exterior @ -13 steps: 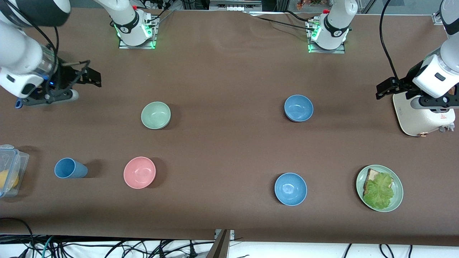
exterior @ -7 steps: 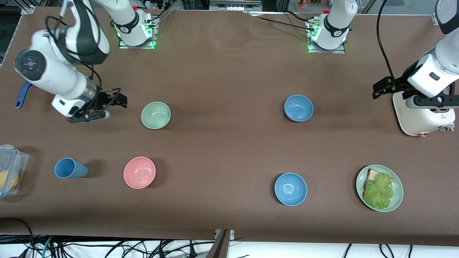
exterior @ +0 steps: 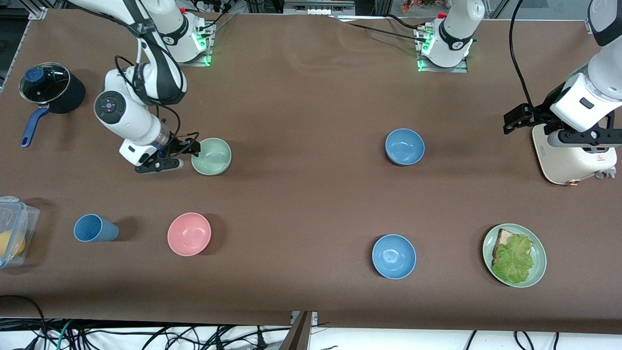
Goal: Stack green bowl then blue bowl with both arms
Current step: 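Reach the right gripper to the pale green bowl rim and grasp it, then slide the pale green bowl with the right gripper toward the blue bowl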
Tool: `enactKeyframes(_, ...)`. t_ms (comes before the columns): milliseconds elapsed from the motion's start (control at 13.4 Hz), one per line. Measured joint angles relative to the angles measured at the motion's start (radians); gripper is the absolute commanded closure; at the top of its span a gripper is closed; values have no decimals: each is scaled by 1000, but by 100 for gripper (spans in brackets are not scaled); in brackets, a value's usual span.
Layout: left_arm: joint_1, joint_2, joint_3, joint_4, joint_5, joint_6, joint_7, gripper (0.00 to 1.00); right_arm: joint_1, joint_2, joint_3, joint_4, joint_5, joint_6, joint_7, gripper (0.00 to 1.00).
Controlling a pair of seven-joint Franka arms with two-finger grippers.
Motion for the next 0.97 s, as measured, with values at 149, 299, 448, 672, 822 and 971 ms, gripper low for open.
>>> enactKeyframes(149,0,0,-1,0,0,0,0,0,0,33,5,-21,0,56,2,9)
enactKeyframes(299,0,0,-2,0,0,0,0,0,0,70,12,-25,1,94,30,29)
enactKeyframes(448,0,0,-2,0,0,0,0,0,1,91,32,-25,1,110,70,71)
enactKeyframes(672,0,0,-2,0,0,0,0,0,1,93,42,-25,1,111,87,100)
enactKeyframes(822,0,0,-2,0,0,0,0,0,0,93,42,-23,1,110,94,100)
enactKeyframes(971,0,0,-2,0,0,0,0,0,0,82,47,-5,7,76,121,100)
